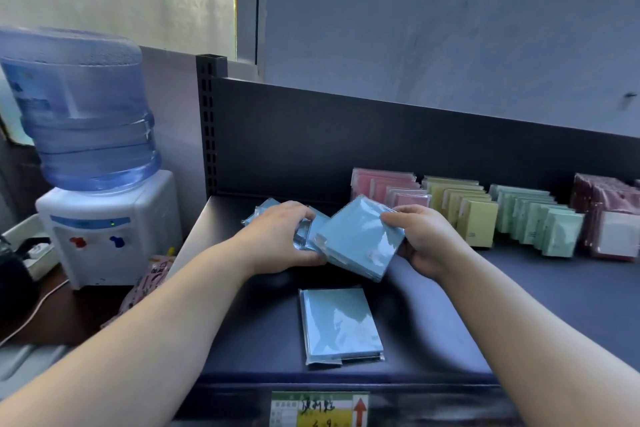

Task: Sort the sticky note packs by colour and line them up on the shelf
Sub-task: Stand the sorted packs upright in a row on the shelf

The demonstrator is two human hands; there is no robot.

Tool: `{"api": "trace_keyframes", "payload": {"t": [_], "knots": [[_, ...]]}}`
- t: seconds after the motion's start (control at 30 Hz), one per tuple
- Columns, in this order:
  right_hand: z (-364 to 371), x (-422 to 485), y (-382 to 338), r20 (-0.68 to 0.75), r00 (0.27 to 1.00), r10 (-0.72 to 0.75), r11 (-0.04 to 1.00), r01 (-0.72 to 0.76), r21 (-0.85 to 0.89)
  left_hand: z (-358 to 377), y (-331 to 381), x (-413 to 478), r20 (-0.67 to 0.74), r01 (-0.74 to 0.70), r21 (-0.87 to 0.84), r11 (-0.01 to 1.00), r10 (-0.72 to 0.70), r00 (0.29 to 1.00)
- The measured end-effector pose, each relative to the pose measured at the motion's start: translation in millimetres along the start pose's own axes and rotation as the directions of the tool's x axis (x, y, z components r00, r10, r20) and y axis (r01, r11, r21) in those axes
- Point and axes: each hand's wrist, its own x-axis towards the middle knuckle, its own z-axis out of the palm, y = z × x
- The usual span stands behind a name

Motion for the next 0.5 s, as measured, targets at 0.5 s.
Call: {"api": "trace_keyframes", "payload": {"t": [0.5], "knots": [[-3.6, 0.5, 26.9, -0.116, 0.984, -0.136, 0.708, 0.015, -0.706, -1.9, 2.5, -1.2, 0.012, 0.057, -0.033, 0.998, -0.057, 0.998]]}}
